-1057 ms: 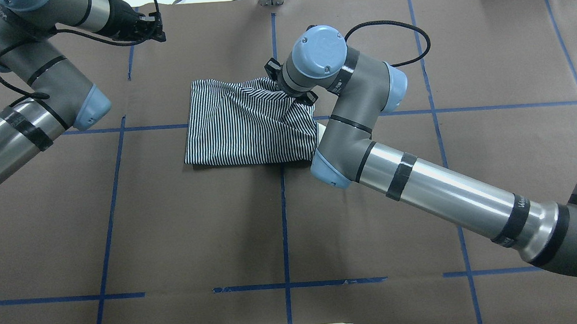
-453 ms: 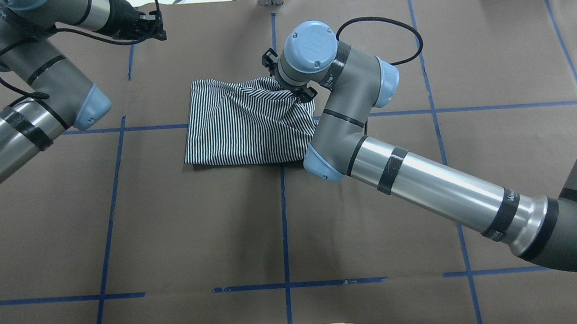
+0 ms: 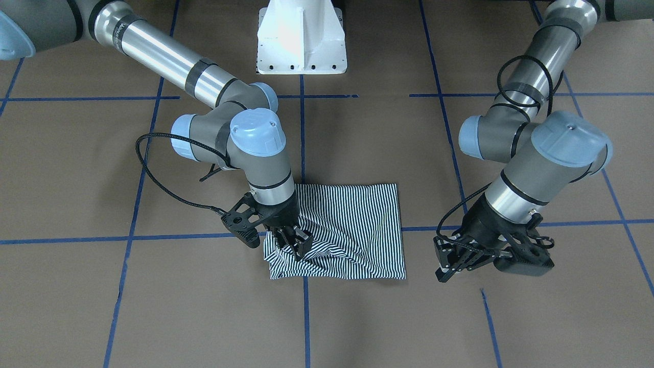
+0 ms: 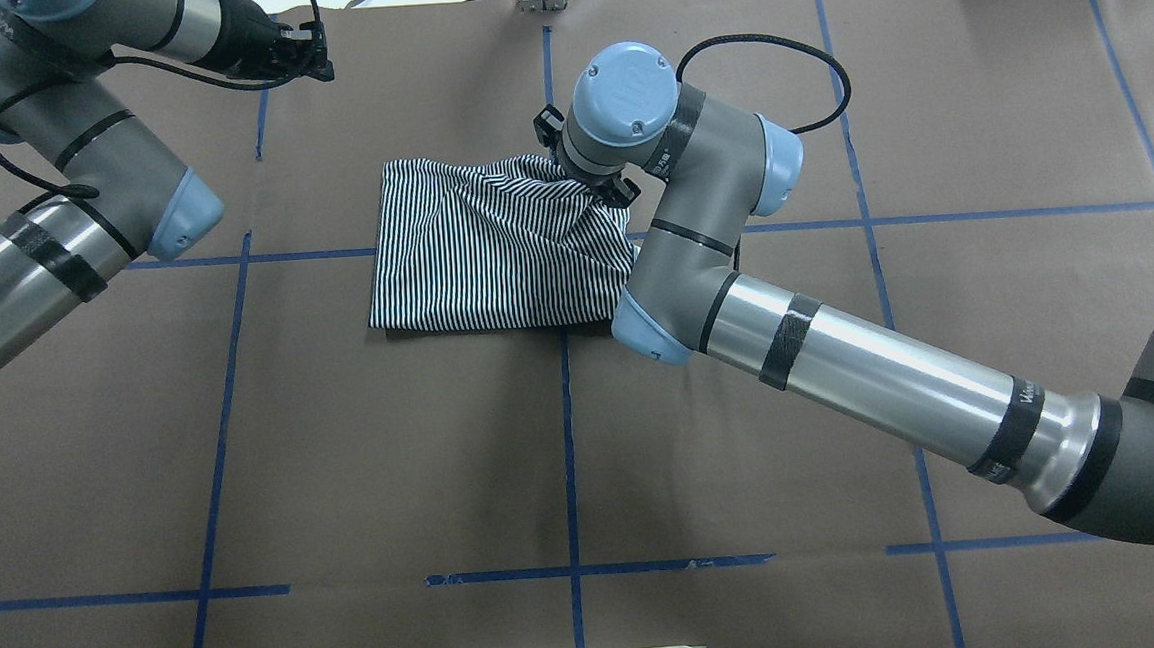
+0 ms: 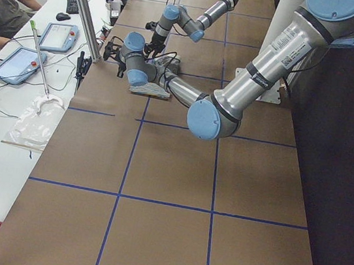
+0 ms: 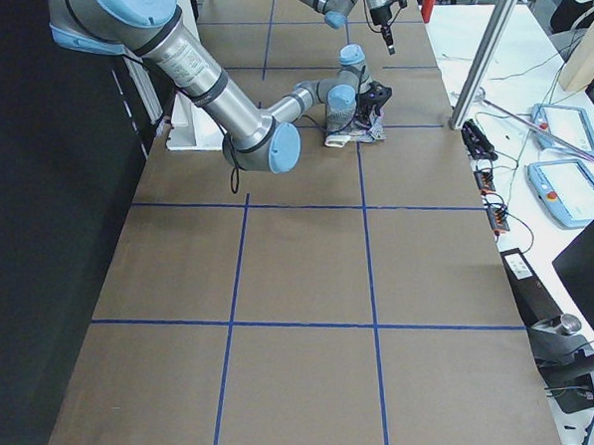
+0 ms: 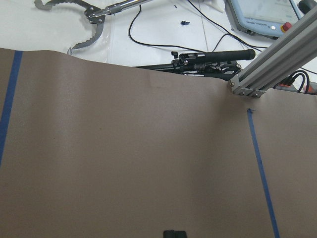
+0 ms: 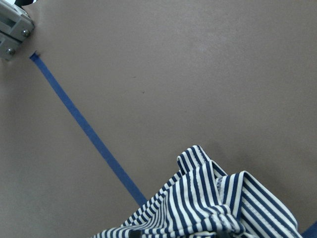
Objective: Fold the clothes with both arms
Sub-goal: 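Press the right gripper down on the folded shirt near the collar while left rises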
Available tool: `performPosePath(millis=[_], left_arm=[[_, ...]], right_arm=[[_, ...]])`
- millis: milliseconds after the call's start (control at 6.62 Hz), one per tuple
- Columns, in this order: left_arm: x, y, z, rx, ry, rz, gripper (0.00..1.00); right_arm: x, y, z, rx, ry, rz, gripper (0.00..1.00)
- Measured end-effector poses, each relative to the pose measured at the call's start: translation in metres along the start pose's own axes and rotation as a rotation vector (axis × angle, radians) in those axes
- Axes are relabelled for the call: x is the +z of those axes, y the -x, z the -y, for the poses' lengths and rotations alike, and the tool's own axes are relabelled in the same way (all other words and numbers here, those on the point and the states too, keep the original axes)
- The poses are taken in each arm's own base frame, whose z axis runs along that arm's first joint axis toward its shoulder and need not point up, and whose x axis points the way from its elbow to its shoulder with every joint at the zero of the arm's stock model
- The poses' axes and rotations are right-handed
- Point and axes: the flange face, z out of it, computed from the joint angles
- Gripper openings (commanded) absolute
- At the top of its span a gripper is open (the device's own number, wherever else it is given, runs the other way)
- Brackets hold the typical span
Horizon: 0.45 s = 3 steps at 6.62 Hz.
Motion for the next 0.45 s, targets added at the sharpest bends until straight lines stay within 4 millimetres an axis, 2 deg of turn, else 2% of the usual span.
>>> performPosePath(millis=[151,453], left_arm=[[0.0,0.0,-0.0001,-0.001,0.0,0.0,0.0],[0.0,-0.0001,-0.0002,-0.001,0.001,-0.001,0.0]], right_arm=[[0.0013,-0.0018,0.0005,0.0,-0.001,-0.003,0.0],[0.004,-0.0056,0.0021,-0.002,-0.002,-0.01,0.0]])
